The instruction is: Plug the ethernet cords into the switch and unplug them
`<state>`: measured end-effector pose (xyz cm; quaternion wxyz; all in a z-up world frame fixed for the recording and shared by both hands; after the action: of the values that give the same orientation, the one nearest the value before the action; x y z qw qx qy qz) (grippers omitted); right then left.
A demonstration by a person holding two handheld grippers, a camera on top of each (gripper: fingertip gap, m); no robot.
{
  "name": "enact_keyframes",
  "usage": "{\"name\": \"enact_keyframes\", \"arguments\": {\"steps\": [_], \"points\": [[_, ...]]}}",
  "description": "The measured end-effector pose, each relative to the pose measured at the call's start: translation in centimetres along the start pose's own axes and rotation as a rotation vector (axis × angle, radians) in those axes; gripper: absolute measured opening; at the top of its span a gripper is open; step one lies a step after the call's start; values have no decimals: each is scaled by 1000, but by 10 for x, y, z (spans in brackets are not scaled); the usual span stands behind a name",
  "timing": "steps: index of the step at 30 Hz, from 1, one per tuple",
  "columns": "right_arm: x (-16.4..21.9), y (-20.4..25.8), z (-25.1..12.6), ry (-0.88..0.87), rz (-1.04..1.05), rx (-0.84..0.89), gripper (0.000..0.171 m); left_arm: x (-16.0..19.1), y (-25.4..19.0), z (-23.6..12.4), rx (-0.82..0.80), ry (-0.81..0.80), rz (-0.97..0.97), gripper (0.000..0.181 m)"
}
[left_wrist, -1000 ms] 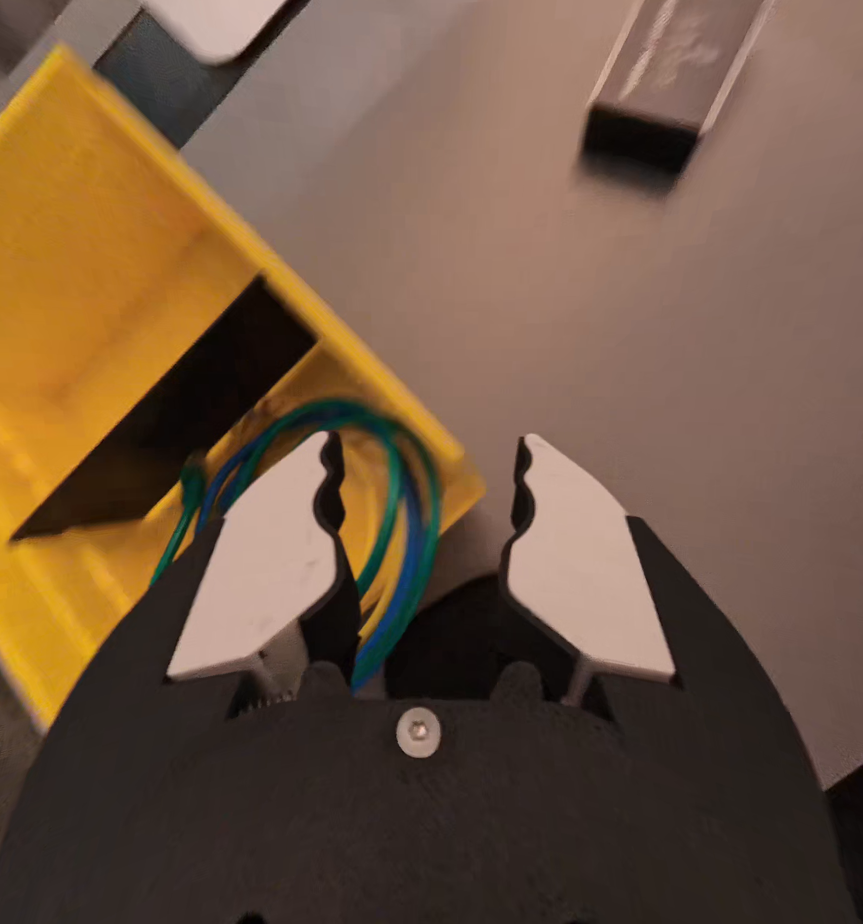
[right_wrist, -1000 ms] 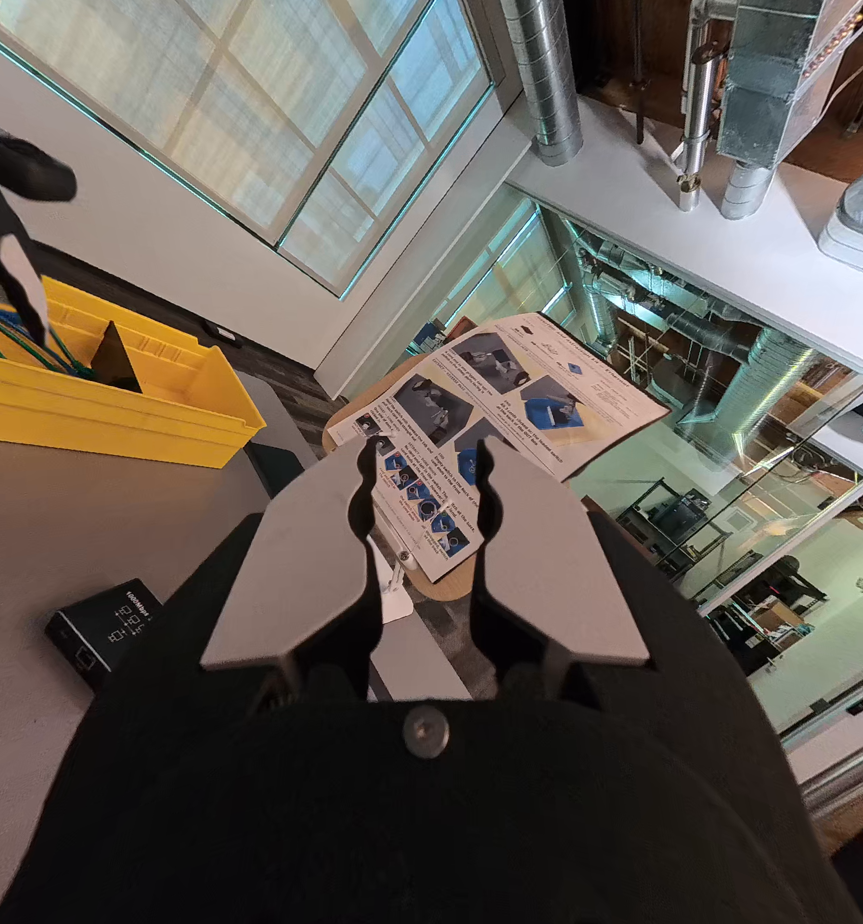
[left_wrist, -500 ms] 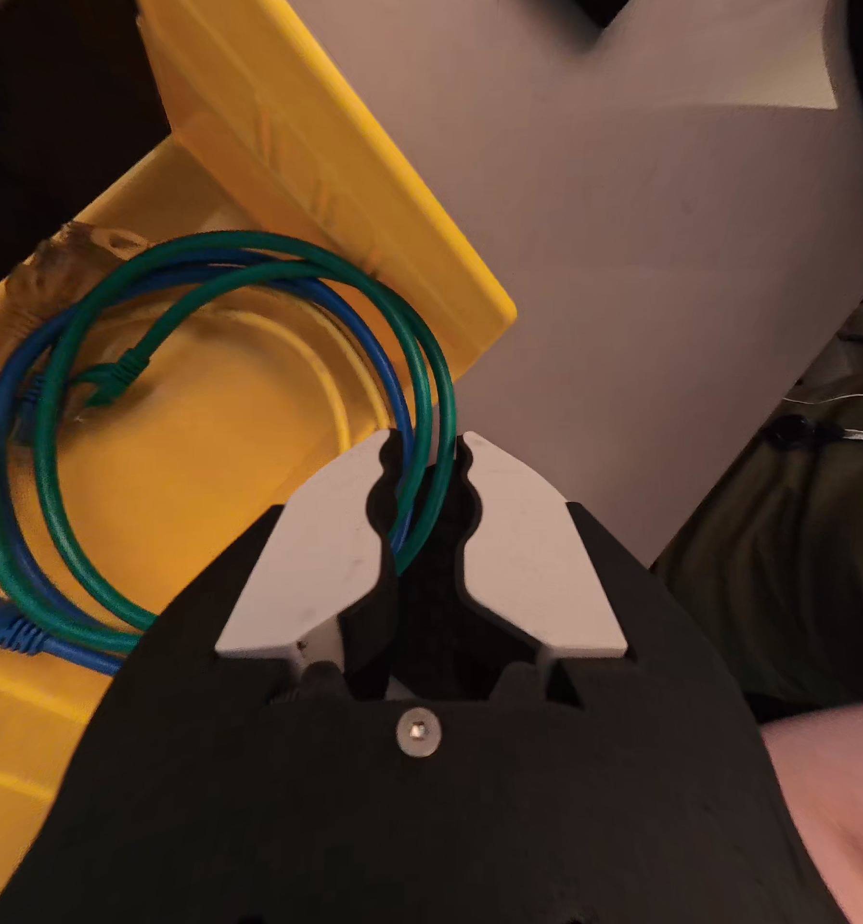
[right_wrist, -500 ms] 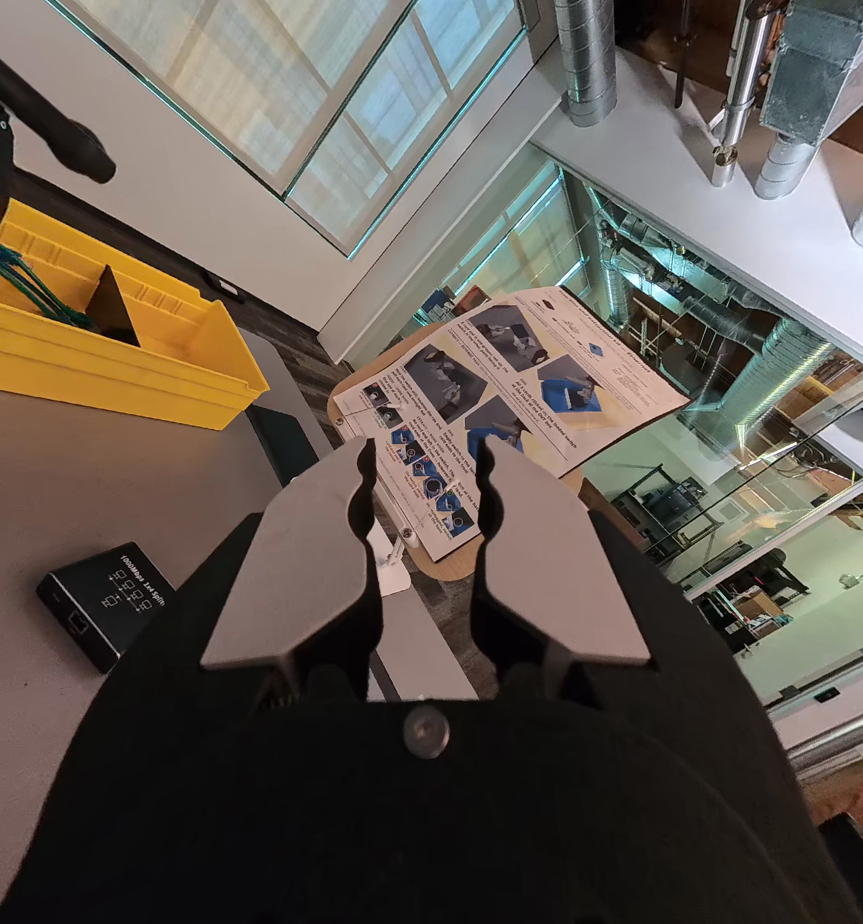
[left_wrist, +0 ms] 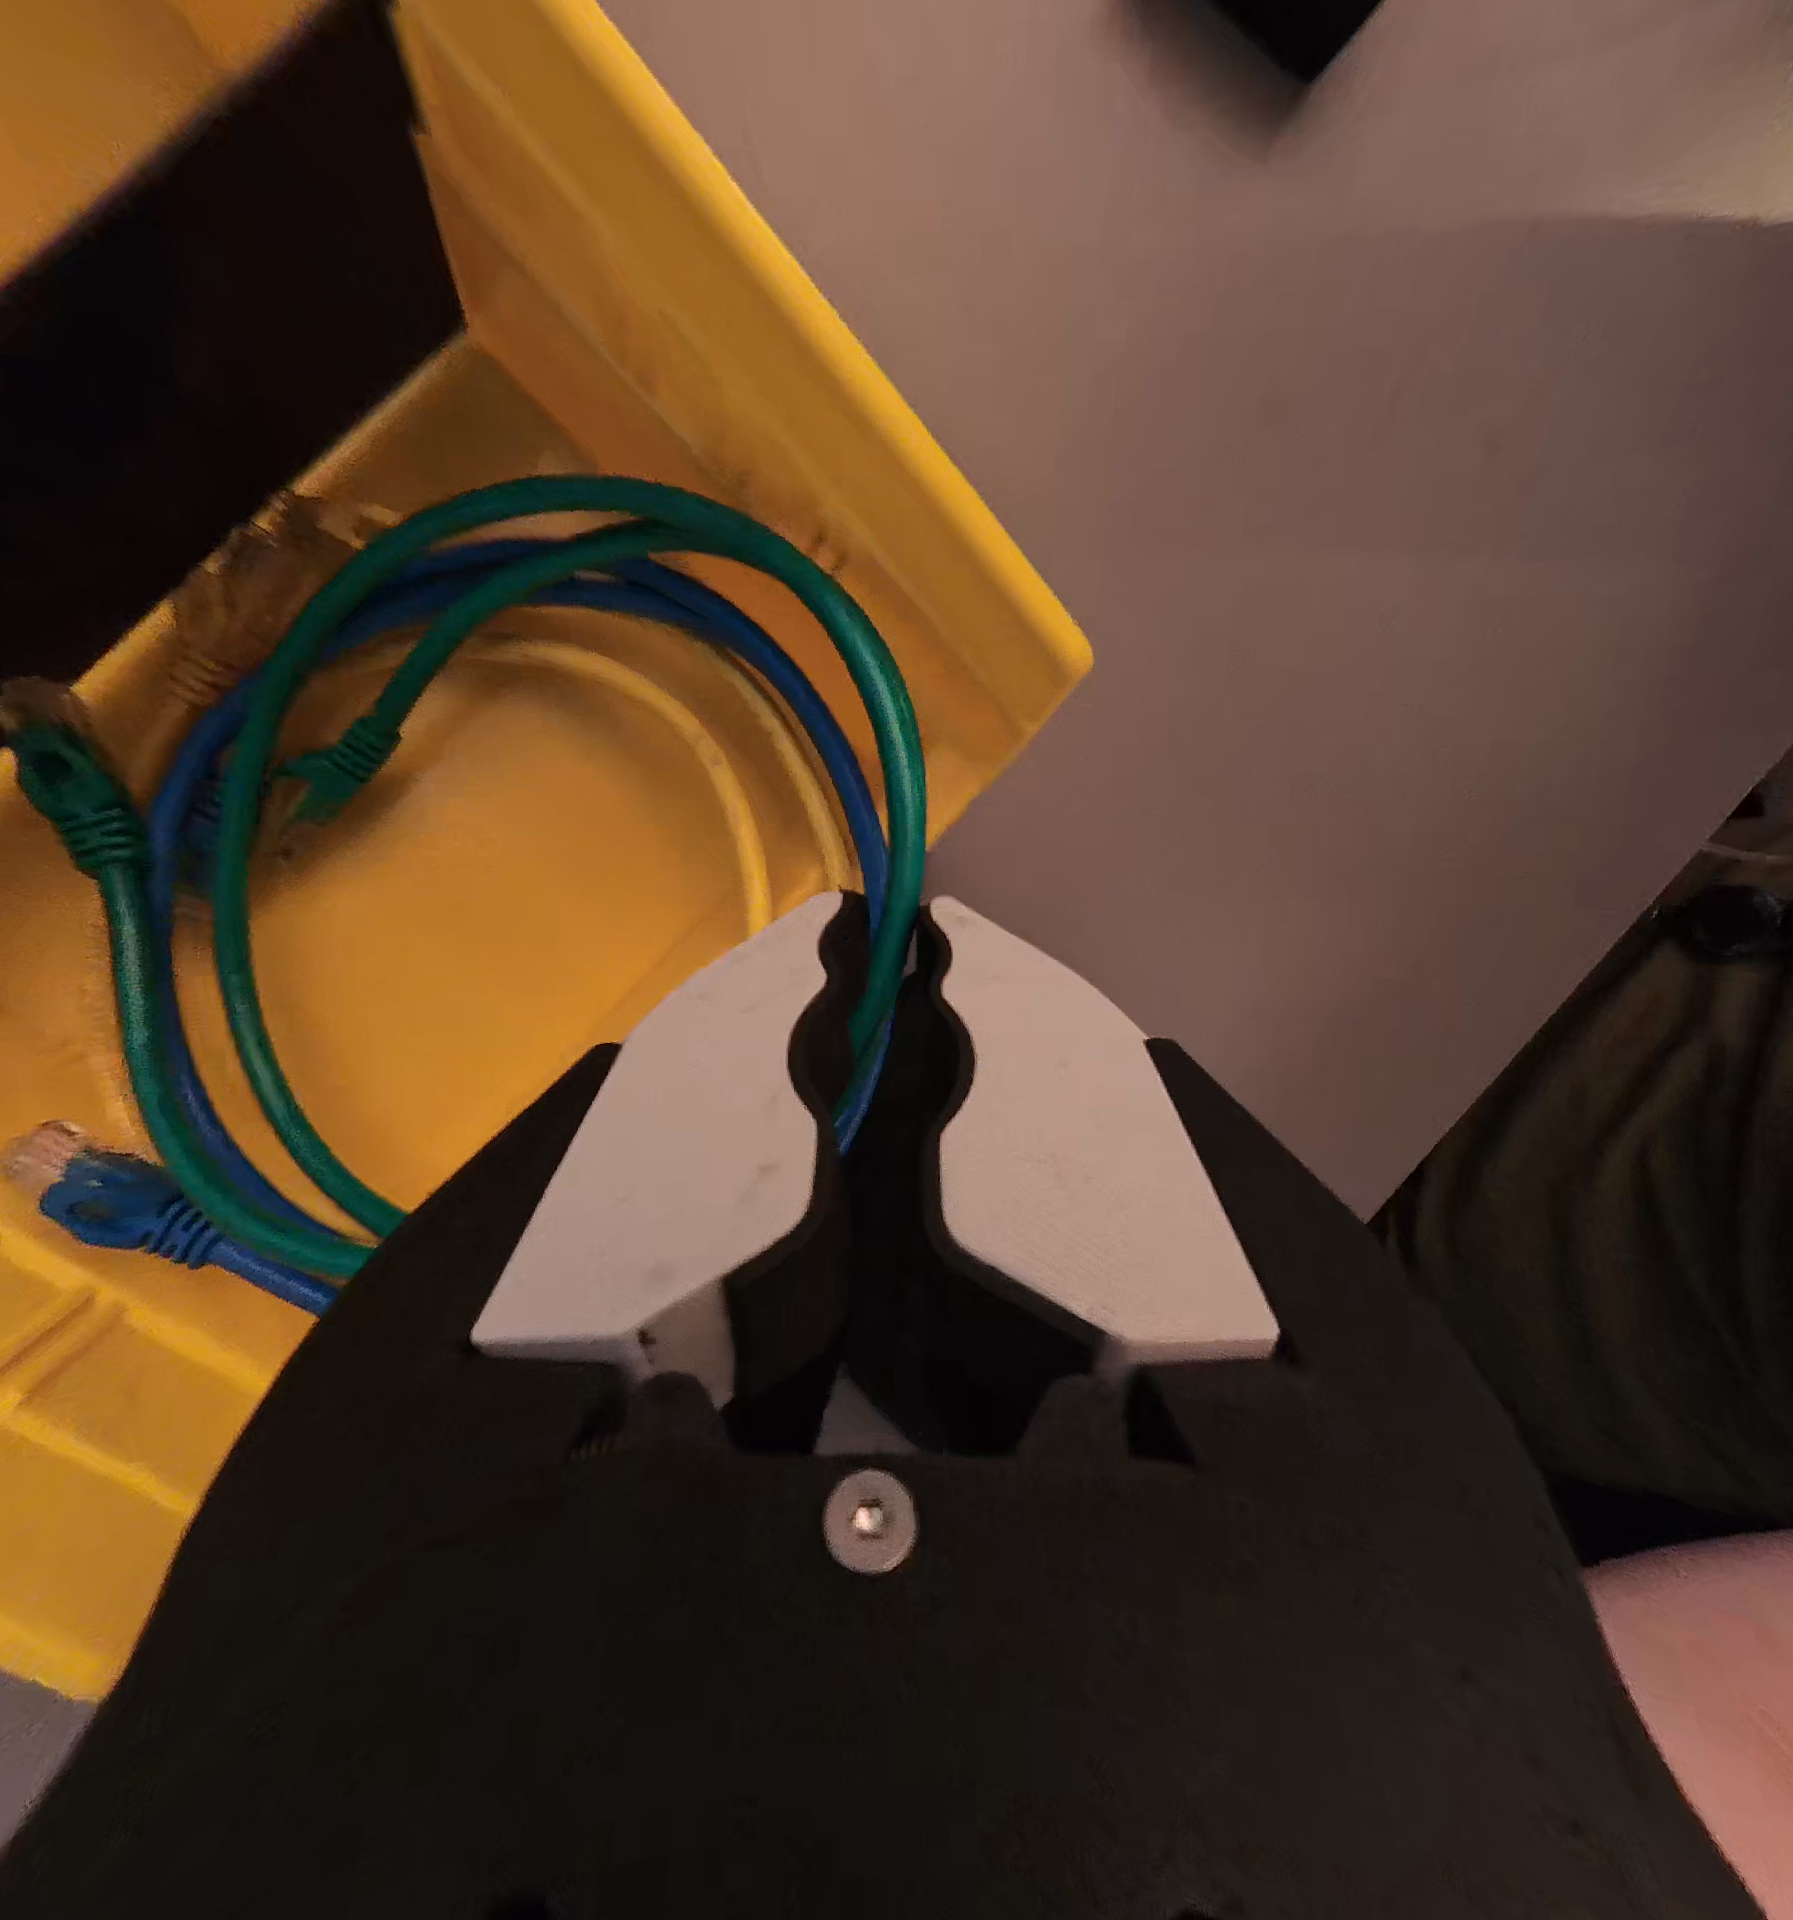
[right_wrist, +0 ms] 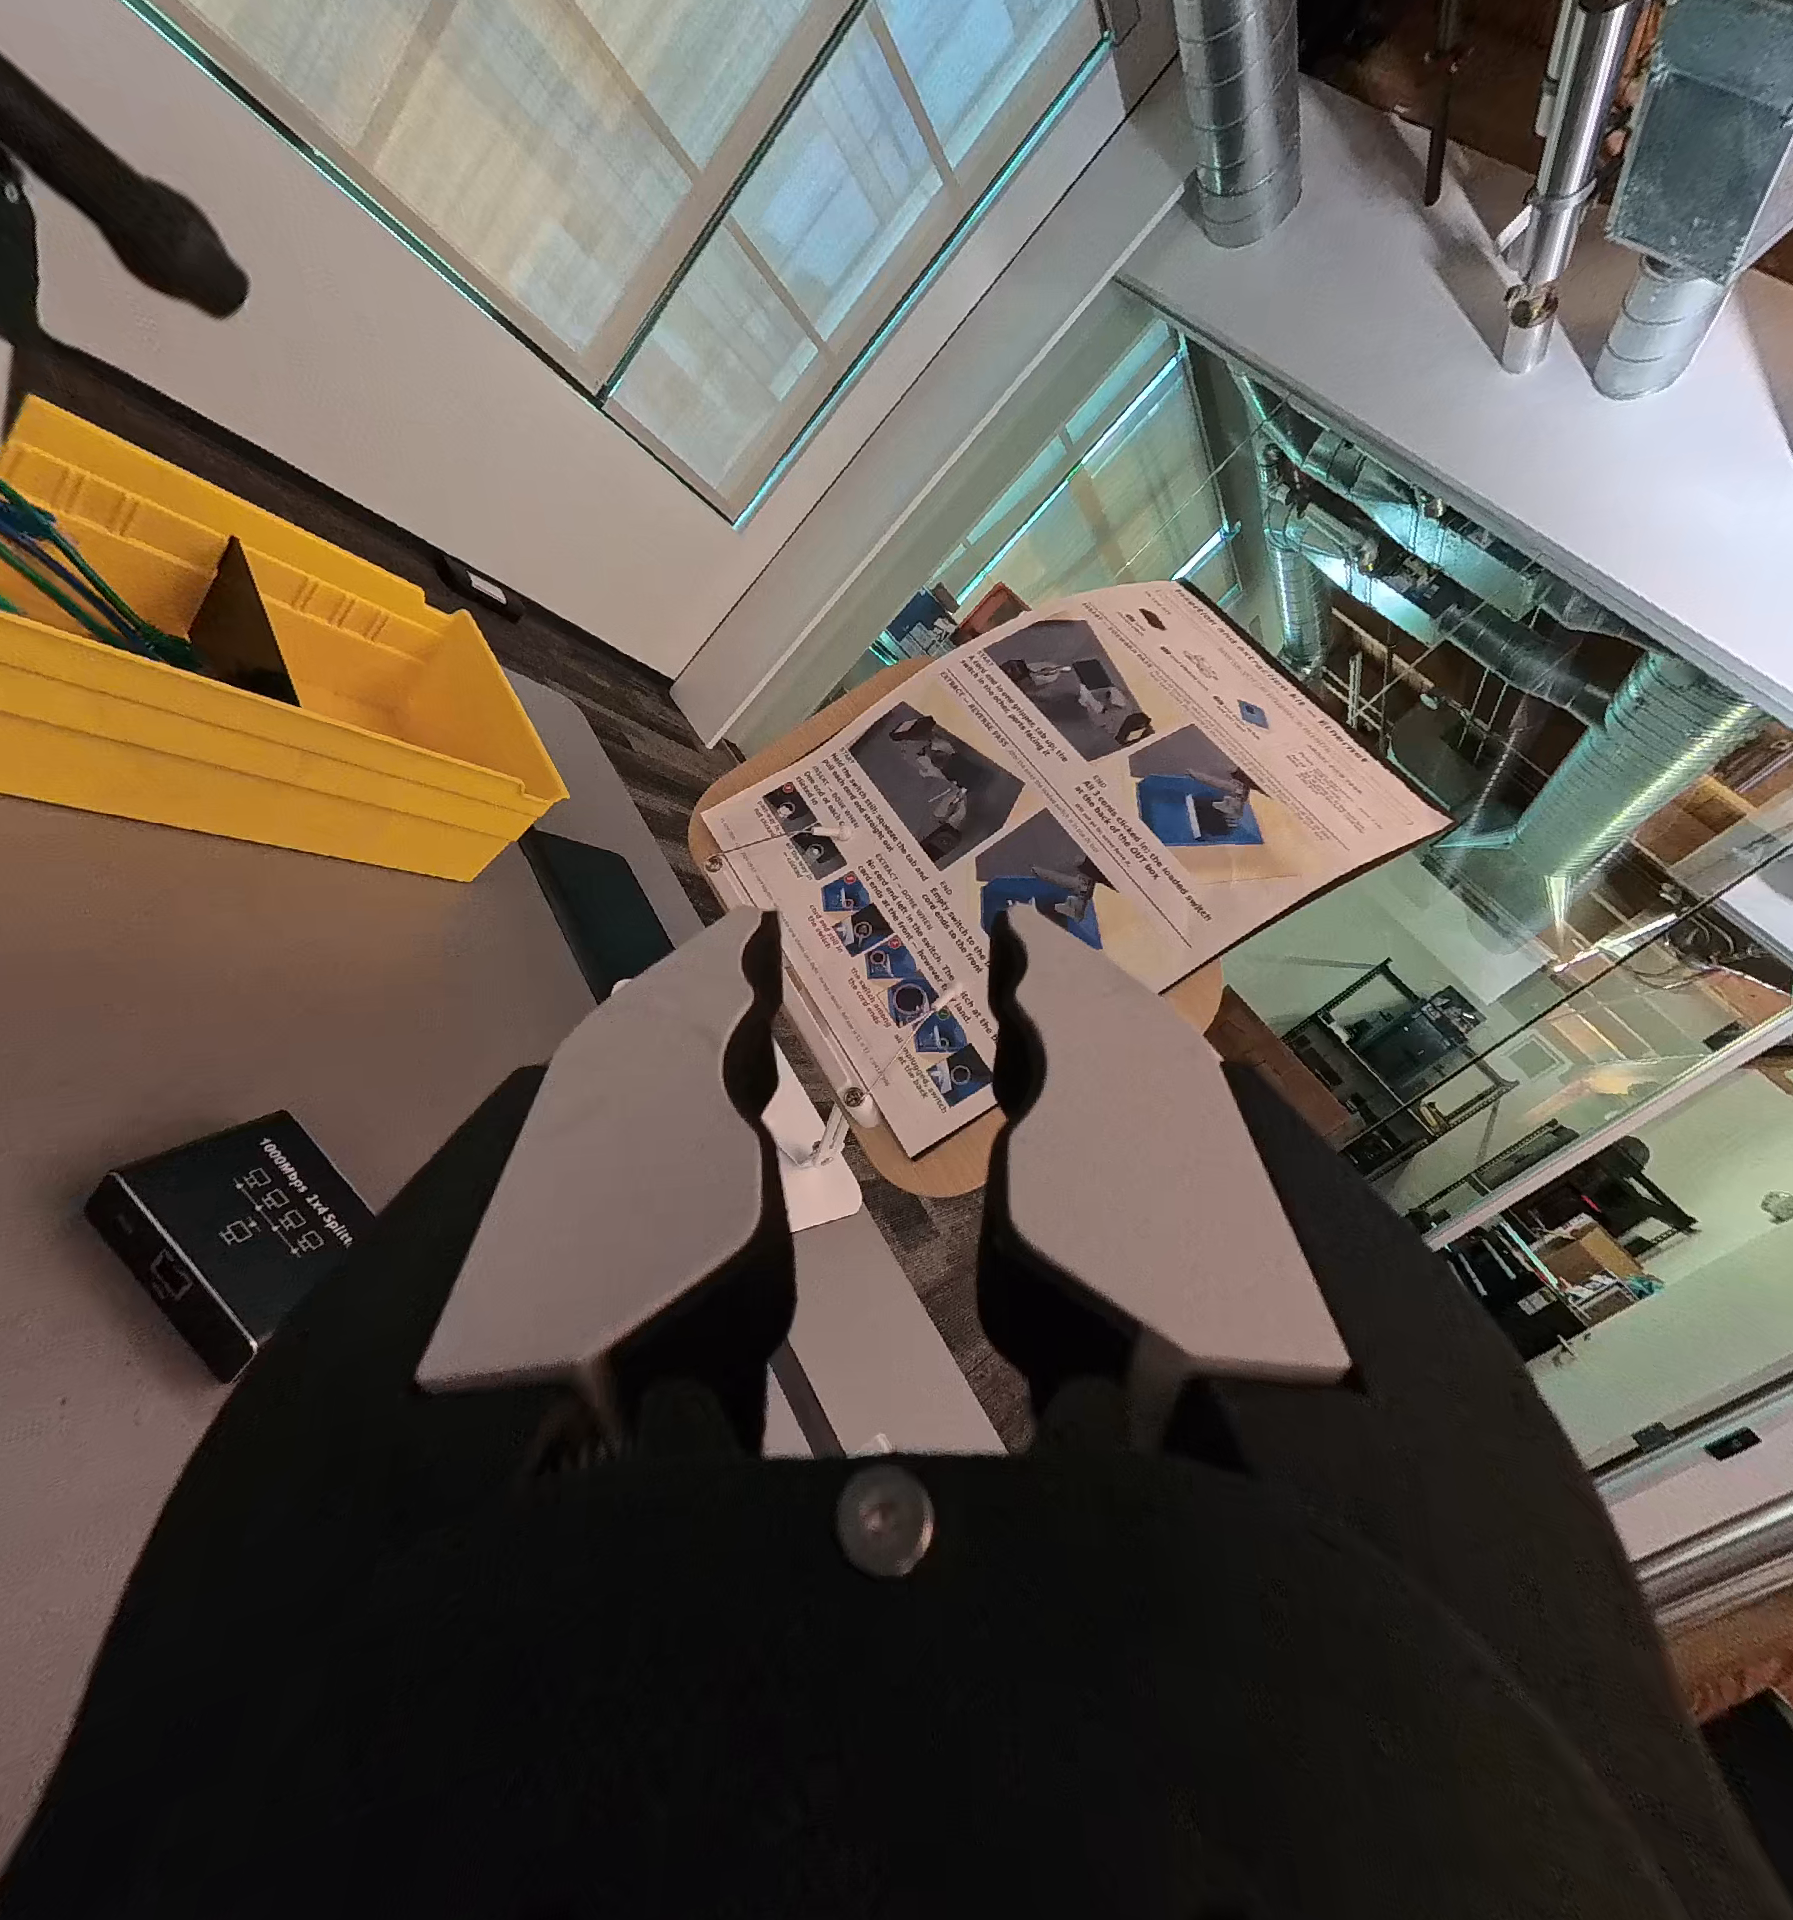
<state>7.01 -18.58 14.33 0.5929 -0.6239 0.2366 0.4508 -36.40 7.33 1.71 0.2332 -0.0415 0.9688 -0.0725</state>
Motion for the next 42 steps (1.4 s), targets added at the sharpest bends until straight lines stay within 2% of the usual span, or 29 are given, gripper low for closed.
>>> {"name": "enact_keyframes", "arguments": {"steps": [5, 14, 18, 23, 27, 35, 42], "points": [[2, 0, 1, 12, -4, -3, 39, -2, 3, -24, -60, -143, -24, 7], [8, 0, 4, 45, -2, -13, 39, -14, -9, -67, -298, -337, -13, 5], [11, -1, 5, 56, 4, -15, 39, -31, -29, -85, -389, -401, 51, 5], [15, 0, 7, 78, -4, -29, 39, -61, -80, -100, -476, -549, 199, 5], [21, 1, 10, 89, 48, -81, 39, -85, -121, -96, -443, -649, 280, 5], [11, 34, 45, 79, 349, -406, 40, -124, -164, -67, -434, -731, 308, 5], [19, 64, 91, 253, 532, -398, 37, -136, -187, -53, -466, -842, 308, 5]]}}
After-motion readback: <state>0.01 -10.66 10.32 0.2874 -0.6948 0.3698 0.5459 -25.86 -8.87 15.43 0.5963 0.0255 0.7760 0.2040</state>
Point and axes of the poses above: each gripper's, where its closed fingertips meet, z out along the fingers, x out of its underside, y = z × x across the jaws, the point moved 10 cm from there along -z, back along the fingers, and after that the axes turned 12 degrees about z, right-handed, at the moved point
